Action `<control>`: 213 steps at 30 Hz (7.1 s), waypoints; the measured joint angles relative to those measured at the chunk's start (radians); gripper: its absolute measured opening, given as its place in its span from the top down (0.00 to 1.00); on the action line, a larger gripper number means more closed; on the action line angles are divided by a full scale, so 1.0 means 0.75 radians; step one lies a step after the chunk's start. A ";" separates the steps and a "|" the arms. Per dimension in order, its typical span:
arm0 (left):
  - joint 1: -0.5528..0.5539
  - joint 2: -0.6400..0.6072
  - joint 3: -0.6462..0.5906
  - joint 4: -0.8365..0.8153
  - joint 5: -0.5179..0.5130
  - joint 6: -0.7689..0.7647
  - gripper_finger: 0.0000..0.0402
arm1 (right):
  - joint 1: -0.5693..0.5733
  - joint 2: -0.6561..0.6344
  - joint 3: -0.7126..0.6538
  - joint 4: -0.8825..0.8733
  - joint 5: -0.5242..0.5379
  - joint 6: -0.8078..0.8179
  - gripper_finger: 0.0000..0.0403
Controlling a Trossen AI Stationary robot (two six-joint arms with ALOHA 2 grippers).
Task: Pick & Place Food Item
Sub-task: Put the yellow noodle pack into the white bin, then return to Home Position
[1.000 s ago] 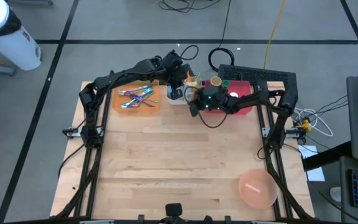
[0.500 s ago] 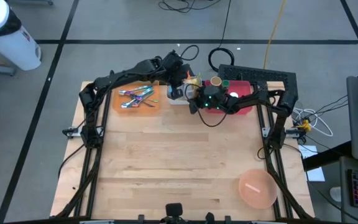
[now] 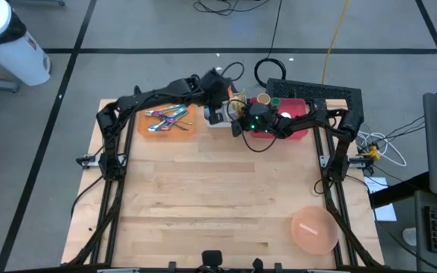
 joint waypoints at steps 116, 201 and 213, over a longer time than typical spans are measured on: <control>0.039 0.064 -0.067 0.046 0.142 0.173 0.98 | 0.008 -0.153 0.003 -0.259 0.040 -0.411 1.00; 0.159 -1.974 -1.432 0.840 0.345 -1.169 0.59 | -0.034 -1.936 -0.378 -1.083 0.389 -0.341 0.77; 0.159 -2.203 -1.572 0.726 0.219 -1.173 0.59 | -0.034 -2.127 -0.579 -1.109 0.491 -0.237 0.78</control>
